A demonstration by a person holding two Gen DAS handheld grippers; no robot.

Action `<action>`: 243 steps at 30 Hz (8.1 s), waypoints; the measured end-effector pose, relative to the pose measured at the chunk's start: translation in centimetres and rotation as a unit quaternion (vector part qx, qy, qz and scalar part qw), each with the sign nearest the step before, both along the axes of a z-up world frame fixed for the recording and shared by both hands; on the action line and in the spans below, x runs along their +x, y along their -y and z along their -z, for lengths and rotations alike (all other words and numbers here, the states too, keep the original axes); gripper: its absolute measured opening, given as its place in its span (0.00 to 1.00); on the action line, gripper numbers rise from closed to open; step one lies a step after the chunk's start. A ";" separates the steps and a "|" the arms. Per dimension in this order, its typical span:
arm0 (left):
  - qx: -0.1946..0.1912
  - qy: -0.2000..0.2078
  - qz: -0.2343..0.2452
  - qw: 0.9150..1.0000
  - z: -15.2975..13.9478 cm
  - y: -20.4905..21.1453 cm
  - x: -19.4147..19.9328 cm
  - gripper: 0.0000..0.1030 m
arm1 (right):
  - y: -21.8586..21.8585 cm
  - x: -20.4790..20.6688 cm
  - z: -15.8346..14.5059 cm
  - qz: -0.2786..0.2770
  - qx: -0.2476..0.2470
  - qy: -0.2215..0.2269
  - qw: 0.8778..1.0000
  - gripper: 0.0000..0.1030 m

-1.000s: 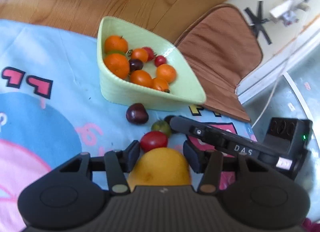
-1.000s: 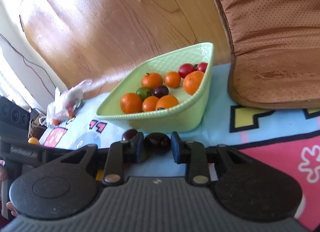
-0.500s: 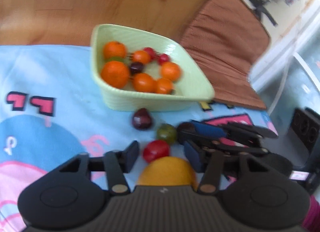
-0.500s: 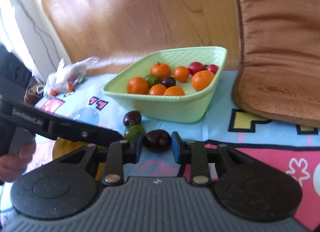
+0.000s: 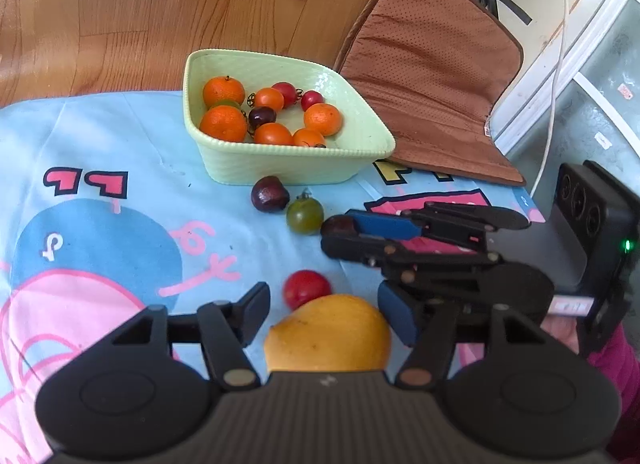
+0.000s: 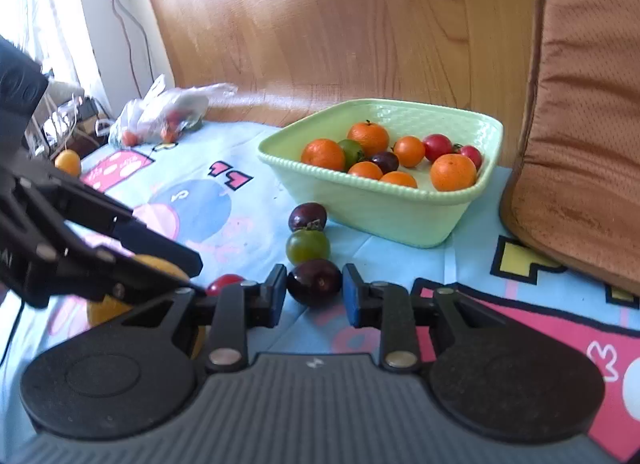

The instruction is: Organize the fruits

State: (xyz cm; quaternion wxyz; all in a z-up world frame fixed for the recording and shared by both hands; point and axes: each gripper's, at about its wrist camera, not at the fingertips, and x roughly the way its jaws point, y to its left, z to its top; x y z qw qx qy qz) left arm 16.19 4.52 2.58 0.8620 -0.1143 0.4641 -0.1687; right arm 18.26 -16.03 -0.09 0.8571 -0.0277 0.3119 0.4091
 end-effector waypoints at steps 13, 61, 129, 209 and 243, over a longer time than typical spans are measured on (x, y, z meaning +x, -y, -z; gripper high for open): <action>0.069 -0.036 0.016 0.997 0.9 2.3 2.4 0.46 | 1.3 1.8 0.7 0.044 0.034 -0.031 0.998 0.32; -0.070 0.081 -0.095 0.990 -3.4 -3.3 1.8 0.28 | 7.5 -7.7 -1.8 0.172 0.118 0.011 0.978 0.31; 0.003 0.048 -0.028 0.998 1.5 6.1 -1.6 0.42 | 5.2 -9.1 0.5 0.012 -0.042 0.084 0.996 0.45; 0.217 0.244 -0.193 0.925 -4.0 11.8 -25.1 1.00 | 9.1 -25.1 -1.6 0.212 0.136 -0.039 0.967 0.78; 0.256 0.230 -0.210 0.915 -3.4 13.0 -27.1 1.00 | 9.6 -27.0 -1.2 0.239 0.139 -0.012 0.961 0.88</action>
